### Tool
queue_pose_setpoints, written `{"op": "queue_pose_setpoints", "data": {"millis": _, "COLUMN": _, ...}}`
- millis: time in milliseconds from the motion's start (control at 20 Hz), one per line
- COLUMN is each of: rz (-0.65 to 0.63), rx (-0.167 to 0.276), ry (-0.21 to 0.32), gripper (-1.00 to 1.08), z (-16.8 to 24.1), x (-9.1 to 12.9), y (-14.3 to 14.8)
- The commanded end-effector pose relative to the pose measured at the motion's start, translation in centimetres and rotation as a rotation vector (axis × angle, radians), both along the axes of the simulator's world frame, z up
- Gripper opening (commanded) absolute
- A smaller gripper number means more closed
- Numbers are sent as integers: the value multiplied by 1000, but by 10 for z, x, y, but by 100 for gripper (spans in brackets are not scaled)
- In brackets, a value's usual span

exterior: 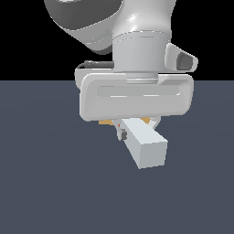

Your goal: Insert the peg into the horizontal hole in a box.

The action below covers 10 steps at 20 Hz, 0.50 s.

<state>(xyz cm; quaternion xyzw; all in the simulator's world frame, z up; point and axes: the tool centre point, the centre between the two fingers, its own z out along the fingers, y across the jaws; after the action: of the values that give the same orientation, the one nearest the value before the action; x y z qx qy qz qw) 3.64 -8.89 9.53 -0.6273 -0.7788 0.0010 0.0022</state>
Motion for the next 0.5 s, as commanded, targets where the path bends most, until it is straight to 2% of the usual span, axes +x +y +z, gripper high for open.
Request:
{"op": "queue_pose_setpoints", "data": {"millis": 0, "rz": -45, "rx": 0, "ry": -5, "gripper": -100, "z": 14, "x": -7, "y": 16}}
{"op": "queue_pose_setpoints", "data": {"millis": 450, "rz": -178, "rx": -1, "ry": -5, "gripper": -100, "z": 49, "x": -25, "y": 65}}
